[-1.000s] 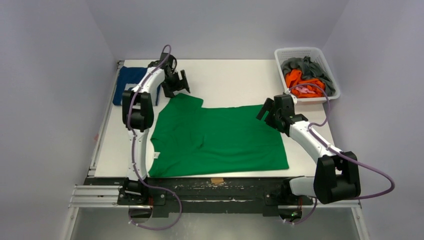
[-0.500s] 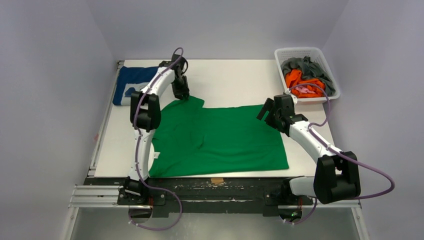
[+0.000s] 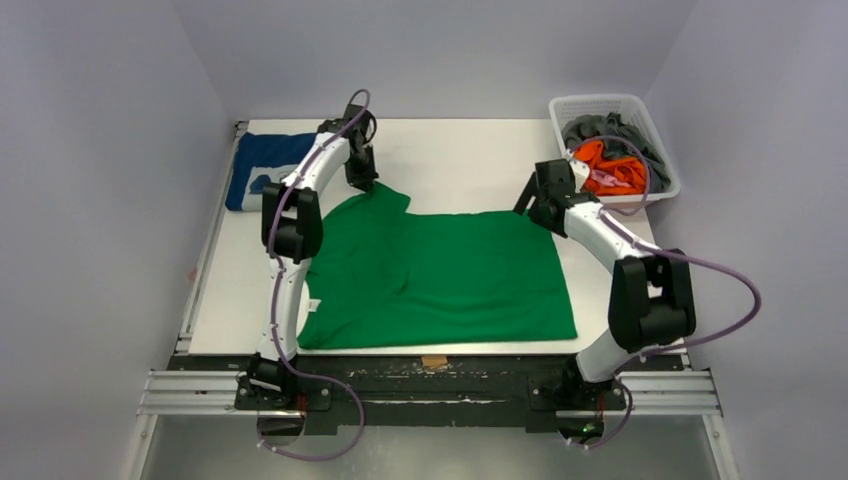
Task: Fold and stack the t-shirts
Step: Grab the side of the flattened tshirt furthest away from the robot with both arms
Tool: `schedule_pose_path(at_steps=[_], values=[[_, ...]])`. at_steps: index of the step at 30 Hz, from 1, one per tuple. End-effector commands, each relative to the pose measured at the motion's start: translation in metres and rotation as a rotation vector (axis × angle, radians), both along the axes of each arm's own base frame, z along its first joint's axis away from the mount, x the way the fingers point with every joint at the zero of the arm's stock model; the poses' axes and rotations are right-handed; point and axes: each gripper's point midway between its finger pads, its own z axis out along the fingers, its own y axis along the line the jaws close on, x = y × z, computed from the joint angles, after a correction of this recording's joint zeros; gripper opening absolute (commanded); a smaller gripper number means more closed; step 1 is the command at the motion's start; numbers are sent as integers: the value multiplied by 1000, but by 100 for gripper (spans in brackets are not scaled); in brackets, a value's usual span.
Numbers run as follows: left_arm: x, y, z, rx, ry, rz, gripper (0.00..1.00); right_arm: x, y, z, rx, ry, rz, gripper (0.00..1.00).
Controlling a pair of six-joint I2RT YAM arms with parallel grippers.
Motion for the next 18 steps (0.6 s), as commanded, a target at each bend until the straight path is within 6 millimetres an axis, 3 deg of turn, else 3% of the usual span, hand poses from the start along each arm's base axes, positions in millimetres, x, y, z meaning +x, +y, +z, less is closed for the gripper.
schedule_pose_path(at_steps=[1,9,14,18], values=[[25,-8,45,-36,-158,-60,0,44,-16,10,-114,-5,-64,82],[16,-8,58,-9,-192,-99,0,78,-20,-26,-197,139,-95,76],[8,-11,64,-5,-210,-122,0,76,-21,-49,-216,220,-99,75],[1,-12,72,1,-230,-133,0,64,-20,-57,-195,242,-105,68]])
